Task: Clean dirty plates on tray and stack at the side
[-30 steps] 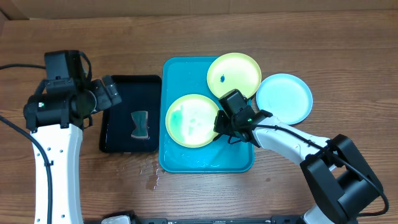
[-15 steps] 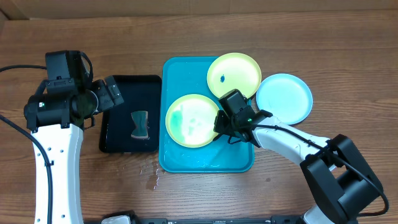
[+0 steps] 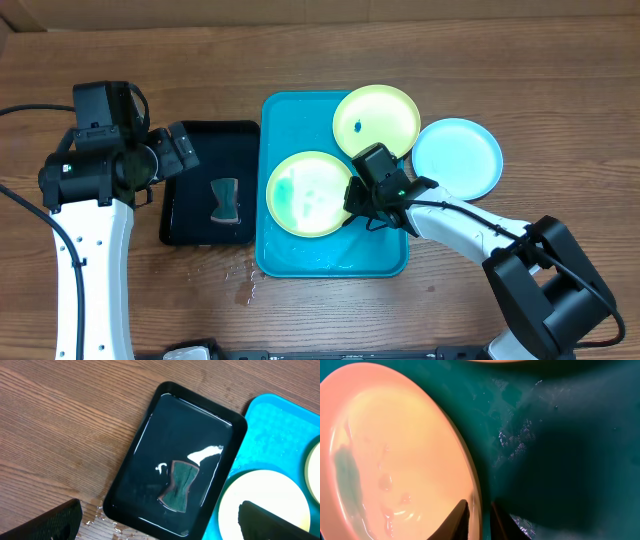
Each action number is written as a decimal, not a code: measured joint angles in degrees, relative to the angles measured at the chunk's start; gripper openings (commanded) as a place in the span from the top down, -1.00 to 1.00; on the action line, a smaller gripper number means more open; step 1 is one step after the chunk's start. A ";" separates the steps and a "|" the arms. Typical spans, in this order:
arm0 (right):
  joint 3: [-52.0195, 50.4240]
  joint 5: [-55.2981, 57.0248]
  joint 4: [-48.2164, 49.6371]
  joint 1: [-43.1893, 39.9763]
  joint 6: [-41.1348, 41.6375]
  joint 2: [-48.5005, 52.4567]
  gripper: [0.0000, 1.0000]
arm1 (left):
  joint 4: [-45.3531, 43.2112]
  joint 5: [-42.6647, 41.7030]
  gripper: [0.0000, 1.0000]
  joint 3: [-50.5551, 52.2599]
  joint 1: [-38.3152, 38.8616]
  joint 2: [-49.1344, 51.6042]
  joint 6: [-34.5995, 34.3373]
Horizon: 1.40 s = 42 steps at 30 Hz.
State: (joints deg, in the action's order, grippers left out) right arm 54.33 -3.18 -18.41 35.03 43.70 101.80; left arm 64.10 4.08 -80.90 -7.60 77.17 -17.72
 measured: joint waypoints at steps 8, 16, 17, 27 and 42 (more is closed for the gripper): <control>0.00 0.50 1.09 0.00 -0.09 0.00 0.82 | 0.00 0.00 -1.00 0.00 0.00 0.00 0.00; 0.00 0.63 1.20 0.00 0.00 0.13 0.82 | 0.00 0.00 -1.00 0.00 0.00 0.00 0.00; 0.00 0.63 1.20 -0.02 0.00 0.24 0.82 | 0.00 0.00 -1.00 0.00 0.00 0.00 0.00; 0.00 0.59 1.27 -0.02 0.63 0.92 0.92 | 0.00 0.00 -0.99 0.02 0.00 0.00 0.00; 5.16 1.05 -10.34 -1.79 0.81 -9.94 0.92 | 0.02 -0.02 -0.99 0.00 0.00 0.00 0.00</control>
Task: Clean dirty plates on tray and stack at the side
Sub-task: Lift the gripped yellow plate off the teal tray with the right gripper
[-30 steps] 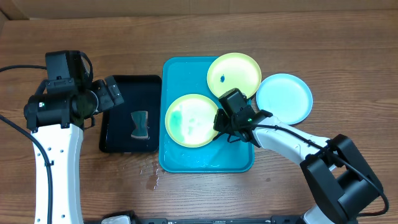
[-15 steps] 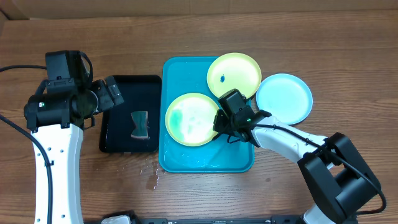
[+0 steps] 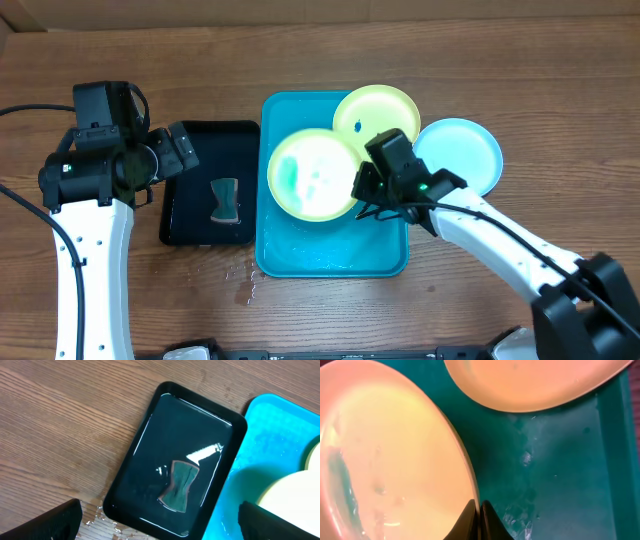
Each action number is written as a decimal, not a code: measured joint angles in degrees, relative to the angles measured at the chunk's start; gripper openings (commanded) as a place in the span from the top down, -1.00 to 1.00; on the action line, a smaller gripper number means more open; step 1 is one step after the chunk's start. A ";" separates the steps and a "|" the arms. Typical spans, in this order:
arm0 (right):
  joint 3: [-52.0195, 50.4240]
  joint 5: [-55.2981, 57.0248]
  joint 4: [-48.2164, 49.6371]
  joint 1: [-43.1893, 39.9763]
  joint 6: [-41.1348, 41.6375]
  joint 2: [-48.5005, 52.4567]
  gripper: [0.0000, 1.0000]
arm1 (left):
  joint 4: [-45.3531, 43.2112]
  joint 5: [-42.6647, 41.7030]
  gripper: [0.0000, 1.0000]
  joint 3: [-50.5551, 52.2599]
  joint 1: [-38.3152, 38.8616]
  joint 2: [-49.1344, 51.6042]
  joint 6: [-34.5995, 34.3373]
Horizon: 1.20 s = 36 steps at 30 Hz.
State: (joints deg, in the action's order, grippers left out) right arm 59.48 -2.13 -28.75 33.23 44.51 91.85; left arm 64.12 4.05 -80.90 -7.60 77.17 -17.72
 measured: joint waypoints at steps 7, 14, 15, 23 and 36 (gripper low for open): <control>5.55 9.92 0.09 5.44 0.04 0.00 0.92 | 0.00 0.00 -1.00 0.00 0.00 0.00 0.00; 5.79 21.38 6.99 13.49 0.00 0.59 0.92 | 0.00 0.00 -1.00 0.00 0.00 0.00 0.00; 5.84 22.23 8.55 14.21 0.02 1.16 0.92 | 0.00 -0.02 -1.00 0.00 0.00 0.00 0.00; 6.10 25.70 18.95 19.54 -1.03 11.87 0.92 | 0.00 0.00 -0.99 0.00 0.00 0.00 0.00; 14.19 33.18 21.77 26.64 -14.03 14.49 0.92 | 0.00 0.00 -1.00 0.00 0.00 0.00 0.00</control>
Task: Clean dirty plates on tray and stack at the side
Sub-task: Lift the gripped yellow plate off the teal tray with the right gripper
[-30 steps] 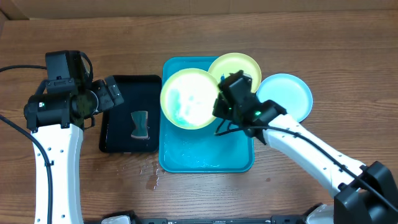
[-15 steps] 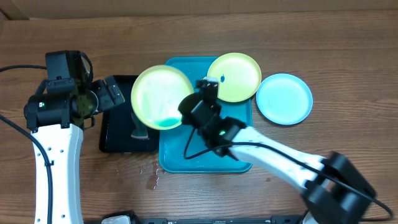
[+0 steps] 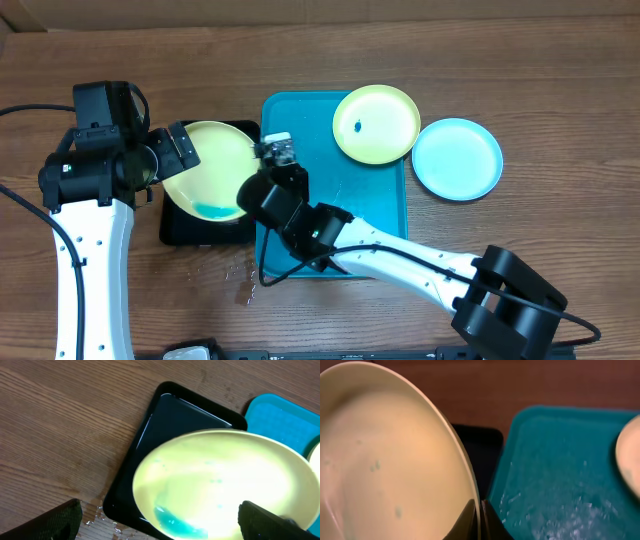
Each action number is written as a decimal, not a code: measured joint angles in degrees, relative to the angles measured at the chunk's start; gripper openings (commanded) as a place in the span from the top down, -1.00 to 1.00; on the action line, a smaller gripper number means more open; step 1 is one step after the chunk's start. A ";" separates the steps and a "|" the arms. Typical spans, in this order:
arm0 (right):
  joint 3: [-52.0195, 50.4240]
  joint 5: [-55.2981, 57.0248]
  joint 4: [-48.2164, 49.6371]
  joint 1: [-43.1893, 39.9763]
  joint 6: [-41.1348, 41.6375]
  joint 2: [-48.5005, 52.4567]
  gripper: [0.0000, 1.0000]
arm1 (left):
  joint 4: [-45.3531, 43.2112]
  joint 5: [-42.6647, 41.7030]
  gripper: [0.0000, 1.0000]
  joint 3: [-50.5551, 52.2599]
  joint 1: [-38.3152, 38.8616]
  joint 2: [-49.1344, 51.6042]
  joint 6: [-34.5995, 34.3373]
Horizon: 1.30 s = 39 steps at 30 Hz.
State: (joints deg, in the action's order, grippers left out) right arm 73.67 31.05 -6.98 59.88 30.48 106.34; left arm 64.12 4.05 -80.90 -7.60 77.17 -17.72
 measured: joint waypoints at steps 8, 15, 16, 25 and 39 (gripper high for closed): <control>0.15 8.17 10.01 1.38 -19.30 0.02 0.92 | -0.02 -0.02 -1.00 0.02 0.00 0.00 0.00; 0.26 10.49 27.85 1.33 -38.12 0.02 0.92 | 0.00 -0.37 -1.00 0.02 0.00 0.00 0.00; 0.26 10.54 30.60 1.33 -40.52 0.02 0.92 | 0.00 -0.37 -1.00 0.02 0.00 0.00 0.00; 0.26 9.66 43.06 1.33 -56.74 0.02 0.92 | 0.09 -0.39 -1.00 0.00 0.00 0.00 -0.02; 0.26 6.80 43.32 1.22 -68.65 0.02 0.92 | 0.20 -0.39 -1.00 0.00 0.00 0.00 -0.20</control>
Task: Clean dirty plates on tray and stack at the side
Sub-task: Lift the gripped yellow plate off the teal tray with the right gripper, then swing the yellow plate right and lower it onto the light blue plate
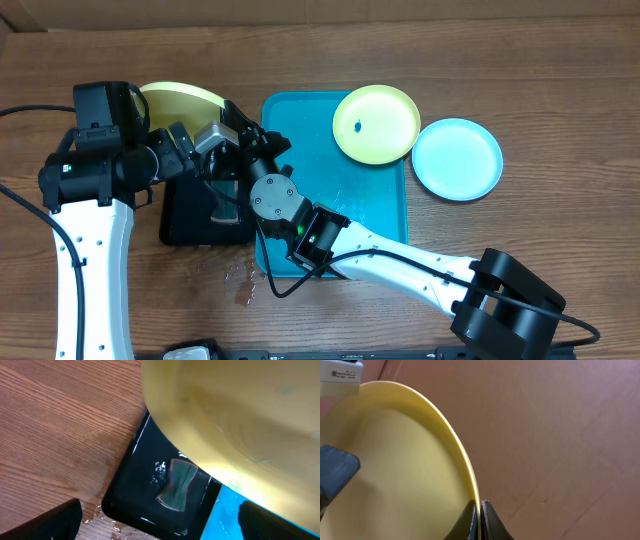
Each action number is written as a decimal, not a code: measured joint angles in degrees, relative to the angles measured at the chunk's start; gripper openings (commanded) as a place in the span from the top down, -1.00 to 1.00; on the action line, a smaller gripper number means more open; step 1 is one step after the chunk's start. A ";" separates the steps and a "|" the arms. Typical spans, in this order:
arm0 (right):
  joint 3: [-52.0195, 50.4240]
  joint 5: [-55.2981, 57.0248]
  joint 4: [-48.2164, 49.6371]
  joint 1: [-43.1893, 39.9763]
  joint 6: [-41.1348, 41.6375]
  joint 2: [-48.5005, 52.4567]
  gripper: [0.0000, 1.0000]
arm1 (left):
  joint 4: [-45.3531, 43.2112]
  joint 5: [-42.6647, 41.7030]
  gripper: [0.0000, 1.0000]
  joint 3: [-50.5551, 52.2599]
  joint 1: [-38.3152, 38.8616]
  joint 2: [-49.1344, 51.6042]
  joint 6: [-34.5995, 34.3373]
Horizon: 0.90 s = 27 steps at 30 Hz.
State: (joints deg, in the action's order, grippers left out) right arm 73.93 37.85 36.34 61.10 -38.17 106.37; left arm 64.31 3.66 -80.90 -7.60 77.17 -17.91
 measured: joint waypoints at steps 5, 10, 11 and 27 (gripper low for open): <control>0.00 -0.33 0.61 -0.33 -0.94 0.00 0.92 | 0.00 0.00 -0.99 0.00 0.00 0.00 0.00; 0.00 -0.52 3.58 -0.37 -1.29 0.00 0.92 | 0.00 0.00 -1.00 0.00 0.00 0.00 0.00; 0.00 -0.50 4.17 -0.35 -1.27 0.00 0.92 | 0.00 0.00 -1.00 0.00 0.00 0.00 0.00; 0.00 7.08 7.76 -0.37 7.21 0.00 0.92 | -0.04 0.00 -0.99 0.00 0.00 0.00 0.00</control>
State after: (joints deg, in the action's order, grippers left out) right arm 73.93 44.93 44.10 60.73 -30.96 106.37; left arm 64.27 3.66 -80.90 -7.60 77.17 -17.91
